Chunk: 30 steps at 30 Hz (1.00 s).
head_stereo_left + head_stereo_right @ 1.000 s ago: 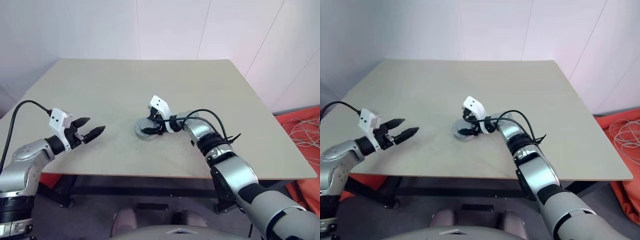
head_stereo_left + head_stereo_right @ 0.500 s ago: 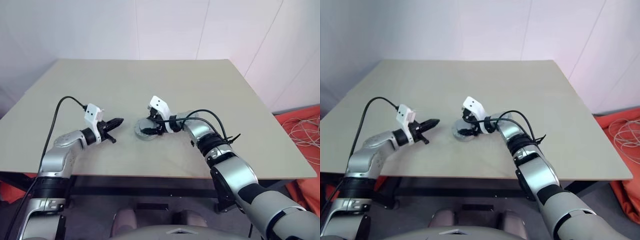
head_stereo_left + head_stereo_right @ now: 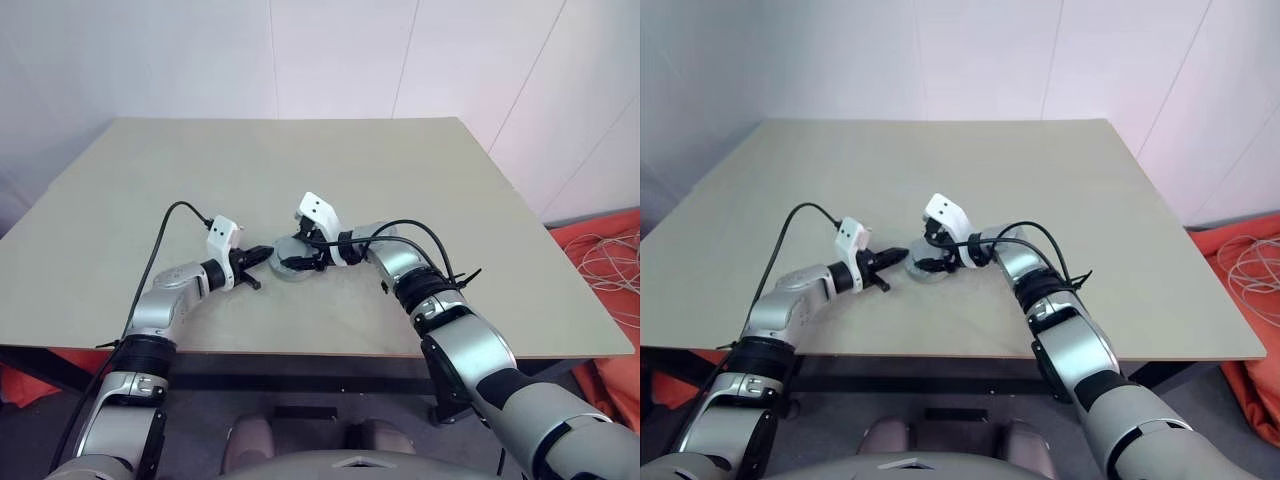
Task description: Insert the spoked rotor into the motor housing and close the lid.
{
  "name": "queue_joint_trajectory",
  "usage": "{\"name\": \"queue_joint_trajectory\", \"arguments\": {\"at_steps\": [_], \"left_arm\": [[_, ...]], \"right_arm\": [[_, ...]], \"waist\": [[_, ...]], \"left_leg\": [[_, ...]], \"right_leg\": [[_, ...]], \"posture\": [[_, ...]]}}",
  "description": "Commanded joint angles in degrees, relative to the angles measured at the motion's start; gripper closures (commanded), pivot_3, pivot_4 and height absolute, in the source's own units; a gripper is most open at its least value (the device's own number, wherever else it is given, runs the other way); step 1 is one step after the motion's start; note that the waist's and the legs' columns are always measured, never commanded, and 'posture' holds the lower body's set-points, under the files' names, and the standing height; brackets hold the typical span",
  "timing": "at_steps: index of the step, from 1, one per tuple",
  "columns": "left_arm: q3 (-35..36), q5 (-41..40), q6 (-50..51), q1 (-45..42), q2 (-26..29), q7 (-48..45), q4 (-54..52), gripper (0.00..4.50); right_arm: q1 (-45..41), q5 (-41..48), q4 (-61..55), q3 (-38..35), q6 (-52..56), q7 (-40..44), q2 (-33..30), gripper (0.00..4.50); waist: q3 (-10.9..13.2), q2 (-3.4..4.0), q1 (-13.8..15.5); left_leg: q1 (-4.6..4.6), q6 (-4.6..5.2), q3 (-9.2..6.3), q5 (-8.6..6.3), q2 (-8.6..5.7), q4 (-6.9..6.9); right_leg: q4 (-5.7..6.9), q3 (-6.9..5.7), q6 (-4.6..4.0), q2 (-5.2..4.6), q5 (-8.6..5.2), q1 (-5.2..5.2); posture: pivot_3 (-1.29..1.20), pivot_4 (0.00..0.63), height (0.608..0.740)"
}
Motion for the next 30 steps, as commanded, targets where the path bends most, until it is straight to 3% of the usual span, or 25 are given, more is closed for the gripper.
{"name": "queue_joint_trajectory", "arguments": {"at_steps": [1, 11, 21, 22, 24, 30], "left_arm": [[-0.5, 0.8, -0.5, -1.9, -0.2, -0.4, 0.4, 4.5], [-5.0, 4.7, 2.0, -1.9, 0.0, -1.1, 1.5, 4.5], [-5.0, 5.4, 4.4, -1.8, -0.2, -0.7, 1.0, 4.5], [-5.0, 5.4, 4.4, -1.8, -0.2, -0.6, 1.0, 4.5], [-5.0, 5.4, 4.3, -1.7, -0.3, -0.6, 0.9, 4.5], [-4.9, 5.3, 4.2, -1.7, -0.7, -0.7, 0.6, 4.5]], "right_arm": [[2.2, -2.3, 1.6, 2.1, 2.6, 0.3, -0.5, 1.4], [2.8, -2.2, 0.1, 2.2, 3.5, 0.3, -0.8, 1.4], [3.6, -1.4, -1.5, 1.4, 4.6, 0.1, -0.9, 1.4], [3.7, -1.2, -1.8, 1.2, 4.9, 0.0, -0.9, 0.67], [4.0, -0.3, -3.5, 0.9, 6.0, 1.4, -1.1, 0.06], [5.3, 1.0, -12.0, 0.5, 8.3, 2.9, -3.5, 0.02]], "waist": [[0.0, 0.0, 0.0], [-0.2, 0.26, 0.1], [-0.5, 0.58, 0.1], [-0.6, 0.58, 0.1], [-0.6, 0.59, 0.1], [-0.6, 0.59, 0.3]], "left_leg": [[0.0, 0.0, 0.0, 0.0, 0.0, 0.0], [0.02, 0.02, 0.0, -0.01, -0.08, -0.09], [0.01, 0.09, 0.0, -0.05, -0.15, -0.22], [0.01, 0.1, 0.0, -0.05, -0.15, -0.24], [0.01, 0.1, 0.0, -0.05, -0.15, -0.27], [-0.02, 0.12, 0.0, -0.07, -0.16, -0.28]], "right_leg": [[-0.01, 0.0, 0.0, -0.01, 0.0, 0.0], [-0.09, -0.02, 0.03, -0.13, -0.01, 0.05], [-0.41, -0.09, 0.11, -0.26, -0.05, 0.18], [-0.46, -0.1, 0.12, -0.26, -0.05, 0.19], [-0.53, -0.11, 0.12, -0.26, -0.05, 0.21], [-0.67, -0.14, 0.18, -0.28, -0.08, 0.2]], "posture": [[0.0, 0.0, 0.74], [0.0, 0.0, 0.74], [0.0, 0.0, 0.74], [0.0, 0.0, 0.74], [0.0, 0.0, 0.74], [0.0, 0.0, 0.74]]}}
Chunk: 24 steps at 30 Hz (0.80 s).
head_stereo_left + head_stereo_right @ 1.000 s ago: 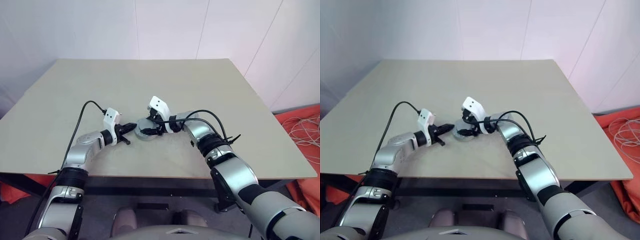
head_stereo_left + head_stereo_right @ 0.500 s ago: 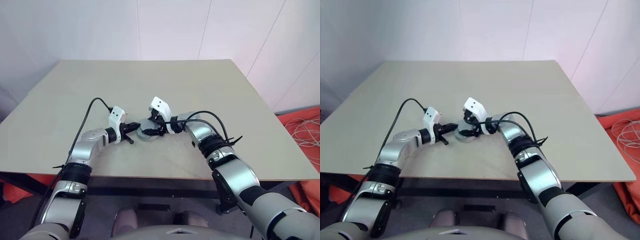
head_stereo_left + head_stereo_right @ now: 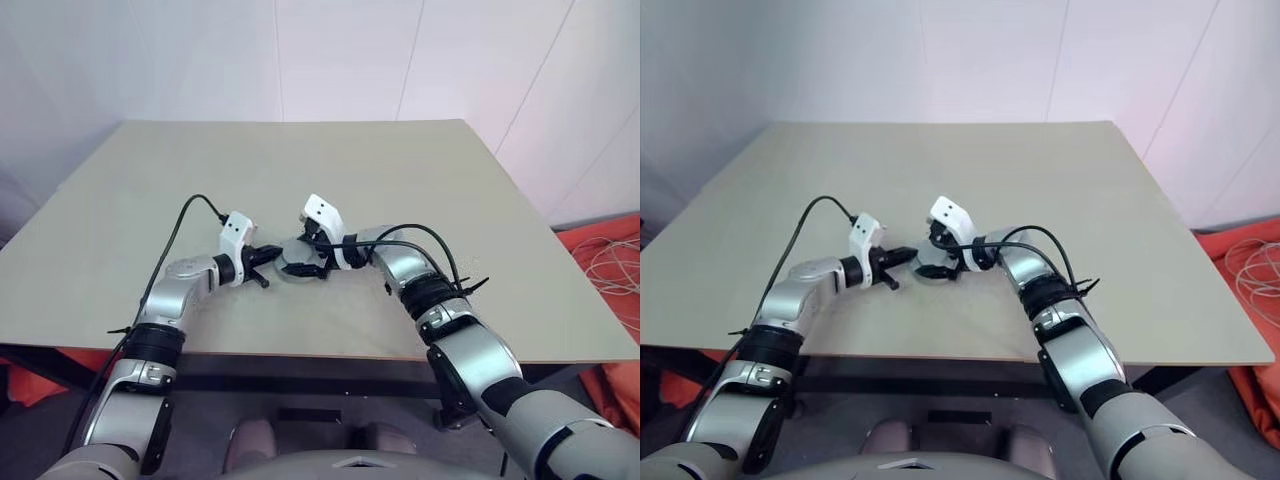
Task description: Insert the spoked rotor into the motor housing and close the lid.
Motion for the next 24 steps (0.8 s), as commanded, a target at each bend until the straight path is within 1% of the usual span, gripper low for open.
{"name": "queue_joint_trajectory", "arguments": {"at_steps": [1, 4, 7, 9, 10, 11, 12, 15, 17, 21, 24], "left_arm": [[-1.7, 1.0, 1.5, 0.7, -0.3, -0.2, 0.6, 4.5], [-1.7, 1.0, 1.6, 0.8, -0.4, -0.3, 0.4, 4.5], [-1.7, 1.0, 1.7, 0.8, -0.3, -0.4, 0.2, 4.5], [-1.8, 1.0, 1.8, 0.8, -0.3, -0.5, 0.2, 4.5], [-1.8, 1.0, 1.8, 0.8, -0.3, -0.6, 0.1, 4.5], [-1.9, 1.0, 1.7, 0.8, -0.2, -0.7, 0.1, 4.5], [-2.0, 1.1, 1.7, 0.8, -0.2, -0.7, 0.1, 4.5], [-2.0, 1.1, 1.9, 1.0, 0.0, -0.9, -0.1, 4.5], [-2.1, 1.0, 1.9, 1.1, 0.1, -1.0, -0.2, 4.5], [-2.2, 1.1, 2.0, 1.3, 0.2, -1.2, -0.2, 4.5], [-2.3, 1.1, 2.1, 1.4, 0.2, -1.3, -0.3, 4.5]], "right_arm": [[1.7, 0.1, -4.3, 0.6, 2.3, 1.7, -2.3, 0.02], [2.3, 2.2, -9.6, -1.4, 5.0, 2.6, -4.5, 0.02], [2.4, 6.7, -15.0, -5.4, 10.7, 3.2, -6.6, 0.02], [2.2, 10.3, -16.3, -9.3, 15.9, 2.1, -7.3, 0.02], [2.0, 13.0, -16.2, -12.3, 20.4, 1.2, -7.5, 0.02], [1.5, 16.3, -14.8, -16.7, 28.3, -0.8, -7.5, 0.02], [1.2, 18.8, -14.1, -19.6, 34.1, -2.4, -7.5, 0.02], [1.3, 22.6, -15.3, -22.9, 54.7, -6.1, -9.0, 0.02], [0.9, 24.4, -13.7, -27.3, 61.9, -9.7, -8.4, 0.02], [0.6, 25.9, -9.9, -35.2, 67.4, -16.3, -6.2, 0.02], [0.8, 26.5, -9.0, -38.0, 68.0, -20.1, -4.0, 0.02]], "waist": [[0.0, 0.0, 0.1], [0.0, 0.0, 0.2], [0.0, 0.0, 0.2], [0.0, 0.01, 0.2], [0.0, 0.0, 0.1], [0.1, 0.02, 0.2], [0.1, 0.02, 0.3], [0.1, 0.02, 0.5], [0.1, 0.06, 0.5], [0.1, 0.1, 0.6], [0.1, 0.11, 0.7]], "left_leg": [[-0.07, 0.06, 0.0, -0.03, -0.02, 0.0], [-0.22, 0.16, 0.0, -0.1, -0.04, 0.0], [-0.31, 0.22, 0.0, -0.13, -0.05, -0.02], [-0.37, 0.22, 0.01, -0.13, -0.05, -0.04], [-0.37, 0.22, 0.01, -0.13, -0.05, -0.05], [-0.36, 0.22, 0.03, -0.13, -0.05, -0.11], [-0.33, 0.21, 0.03, -0.13, -0.06, -0.13], [-0.33, 0.22, 0.03, -0.13, -0.1, -0.11], [-0.36, 0.2, 0.03, -0.12, -0.09, -0.14], [-0.39, -0.05, 0.06, 0.02, -0.09, -0.3], [-0.37, -0.06, 0.09, 0.03, -0.09, -0.3]], "right_leg": [[-0.01, 0.0, 0.01, -0.01, 0.0, -0.02], [-0.01, 0.0, 0.02, -0.02, 0.0, -0.1], [-0.02, 0.0, 0.08, -0.01, -0.04, -0.19], [-0.02, 0.0, 0.09, -0.01, -0.05, -0.25], [-0.02, 0.0, 0.1, -0.01, -0.05, -0.25], [-0.03, 0.0, 0.13, -0.01, -0.07, -0.23], [-0.04, 0.0, 0.14, -0.01, -0.08, -0.23], [-0.09, 0.01, 0.14, -0.02, -0.08, -0.22], [-0.09, 0.0, 0.15, -0.01, -0.09, -0.22], [-0.08, 0.0, 0.19, -0.01, -0.12, -0.26], [-0.09, 0.01, 0.21, -0.02, -0.13, -0.3]], "posture": [[0.0, 0.0, 0.74], [0.0, 0.0, 0.74], [0.0, 0.0, 0.74], [0.0, 0.0, 0.74], [0.0, 0.0, 0.74], [0.0, 0.0, 0.74], [0.0, 0.0, 0.74], [0.0, 0.0, 0.74], [0.0, 0.0, 0.74], [0.0, 0.0, 0.74], [0.0, 0.0, 0.74]]}}
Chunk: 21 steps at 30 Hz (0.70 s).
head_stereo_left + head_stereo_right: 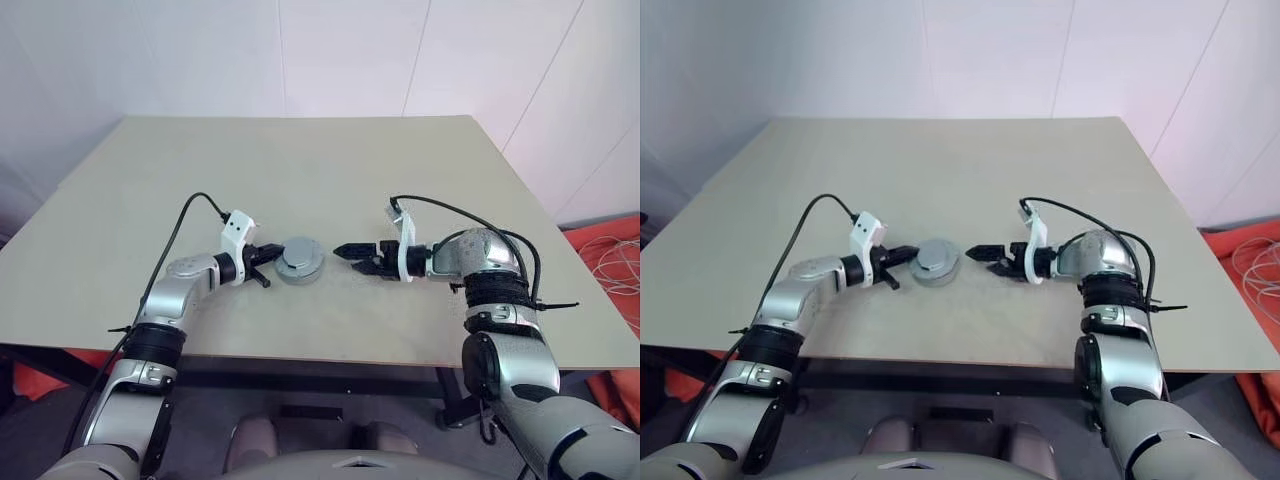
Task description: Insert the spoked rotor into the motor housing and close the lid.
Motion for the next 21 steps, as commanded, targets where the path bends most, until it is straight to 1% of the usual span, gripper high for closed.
{"name": "queue_joint_trajectory", "arguments": {"at_steps": [1, 6, 12, 16, 19, 21], "left_arm": [[-2.1, 1.1, 1.9, 1.3, 0.1, -0.6, 0.9, 4.5], [-2.1, 1.1, 2.1, 1.6, 0.2, -0.6, 0.6, 4.5], [-2.1, 1.1, 2.5, 1.9, 0.4, -0.5, 0.1, 4.5], [-2.0, 1.1, 2.6, 1.9, 0.5, -0.5, -0.1, 4.5], [-2.1, 1.1, 2.6, 1.9, 0.5, -0.5, -0.1, 4.5], [-2.1, 1.1, 2.6, 1.9, 0.5, -0.6, -0.1, 4.5]], "right_arm": [[-1.6, 2.1, 0.9, -3.7, 0.9, -4.6, 2.8, 0.02], [-2.1, 3.2, 3.4, -7.7, 0.0, -9.2, 7.3, 0.02], [-1.9, 4.9, 3.7, -8.4, -0.3, -11.5, 10.6, 0.02], [-2.0, 5.6, 4.4, -9.3, -1.0, -12.9, 11.4, 0.02], [-1.6, 6.5, 4.8, -9.9, -1.4, -13.8, 11.6, 0.62], [-1.3, 7.0, 4.7, -10.1, -1.4, -14.1, 11.6, 1.29]], "waist": [[0.0, 0.0, 0.0], [0.0, 0.0, -0.3], [0.0, 0.01, -0.2], [0.0, 0.01, -0.2], [0.0, 0.02, -0.2], [0.0, 0.02, -0.2]], "left_leg": [[0.02, -0.01, 0.0, 0.0, 0.01, -0.02], [0.15, -0.06, 0.02, 0.04, 0.0, -0.22], [0.13, -0.18, 0.02, 0.11, -0.02, -0.37], [0.13, -0.19, 0.02, 0.11, -0.02, -0.41], [0.13, -0.2, 0.02, 0.12, -0.02, -0.42], [0.12, -0.21, 0.02, 0.12, -0.03, -0.42]], "right_leg": [[0.0, 0.0, 0.01, 0.0, 0.0, 0.01], [0.0, 0.0, 0.02, 0.0, -0.01, 0.02], [-0.08, 0.0, 0.03, 0.0, -0.03, -0.02], [-0.11, 0.0, 0.05, 0.0, -0.05, -0.04], [-0.11, 0.0, 0.06, 0.0, -0.05, -0.04], [-0.11, 0.0, 0.06, 0.0, -0.05, -0.07]], "posture": [[0.0, 0.0, 0.74], [0.0, 0.0, 0.74], [0.0, 0.0, 0.74], [0.0, 0.0, 0.74], [0.0, 0.0, 0.74], [0.0, 0.0, 0.74]]}}
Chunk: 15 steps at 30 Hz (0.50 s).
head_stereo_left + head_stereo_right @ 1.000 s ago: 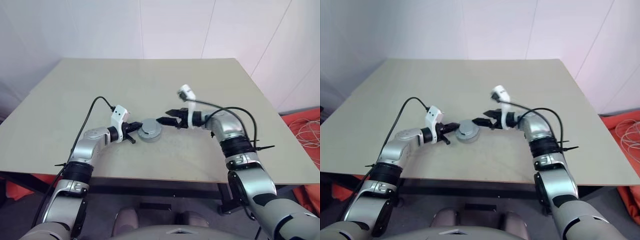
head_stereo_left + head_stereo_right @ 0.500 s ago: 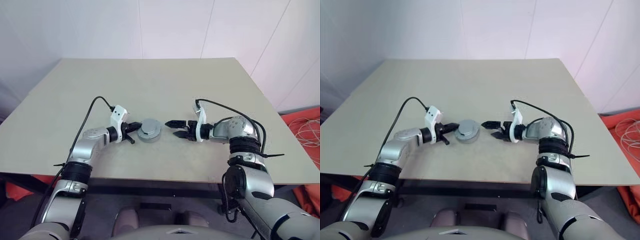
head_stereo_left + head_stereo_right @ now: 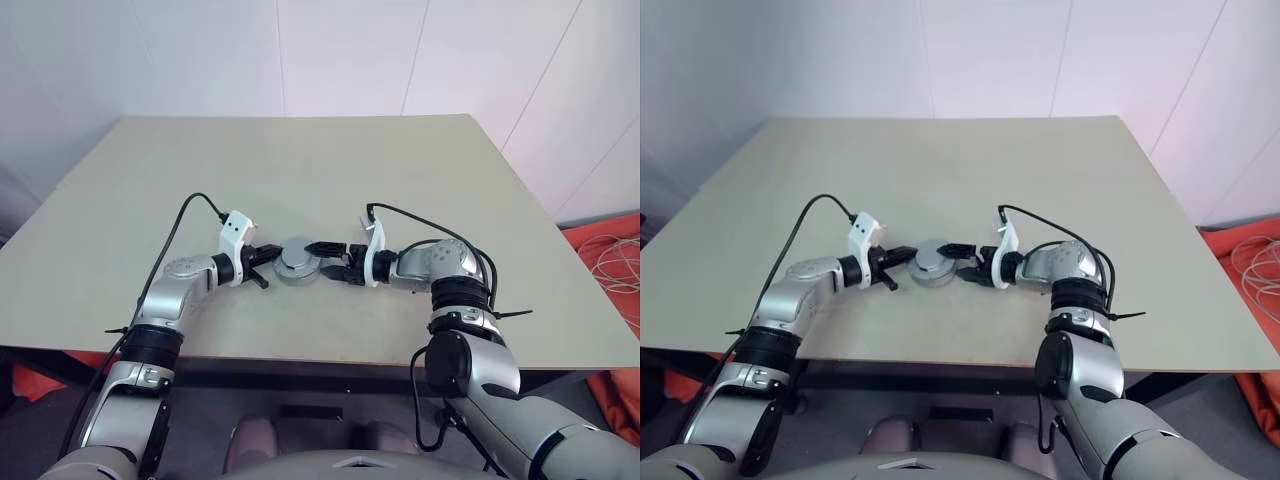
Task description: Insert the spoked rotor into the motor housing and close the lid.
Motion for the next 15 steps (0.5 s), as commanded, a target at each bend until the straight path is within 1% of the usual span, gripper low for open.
{"name": "queue_joint_trajectory", "arguments": {"at_steps": [1, 3, 7, 11, 15], "left_arm": [[-2.2, 1.1, 2.0, 1.3, 0.0, -0.4, 1.1, 4.5], [-2.2, 1.1, 2.1, 1.3, -0.1, -0.5, 1.1, 4.5], [-2.0, 1.0, 2.4, 1.3, -0.2, -0.5, 1.1, 4.5], [-1.6, 0.8, 2.5, 1.4, -0.3, -0.4, 1.0, 4.5], [3.7, -3.7, 6.0, 1.0, -2.5, 2.5, -0.1, 4.5]], "right_arm": [[0.0, 2.5, -0.4, -0.8, 0.2, -0.9, 0.5, 1.64], [0.3, 3.0, -0.9, -0.8, 0.4, -1.0, 0.7, 2.37], [0.7, 4.6, -1.7, -1.1, 0.8, -1.4, 0.9, 3.38], [0.8, 5.5, -1.8, -1.1, 0.6, -1.7, 0.9, 3.39], [0.8, 6.5, -2.4, -1.0, 0.5, -1.7, 0.9, 3.39]], "waist": [[0.0, 0.0, 0.1], [0.0, 0.01, 0.1], [0.0, 0.03, 0.3], [0.0, 0.03, 0.3], [0.0, 0.03, 0.3]], "left_leg": [[0.0, 0.0, 0.0, 0.0, 0.0, 0.0], [-0.03, 0.0, 0.0, 0.0, 0.0, 0.0], [0.0, -0.01, 0.0, 0.01, -0.02, -0.02], [0.0, -0.04, 0.0, 0.02, -0.01, -0.01], [-0.04, -0.04, 0.0, 0.02, -0.02, -0.01]], "right_leg": [[0.0, 0.0, 0.0, 0.0, 0.0, -0.03], [-0.02, 0.0, 0.0, 0.0, 0.0, -0.09], [-0.01, 0.01, 0.01, -0.01, 0.0, -0.06], [-0.01, 0.0, 0.01, -0.01, -0.01, -0.04], [-0.01, 0.0, 0.01, -0.01, -0.01, -0.09]], "posture": [[0.0, 0.0, 0.74], [0.0, 0.0, 0.74], [0.0, 0.0, 0.74], [0.0, 0.0, 0.74], [0.0, 0.0, 0.74]]}}
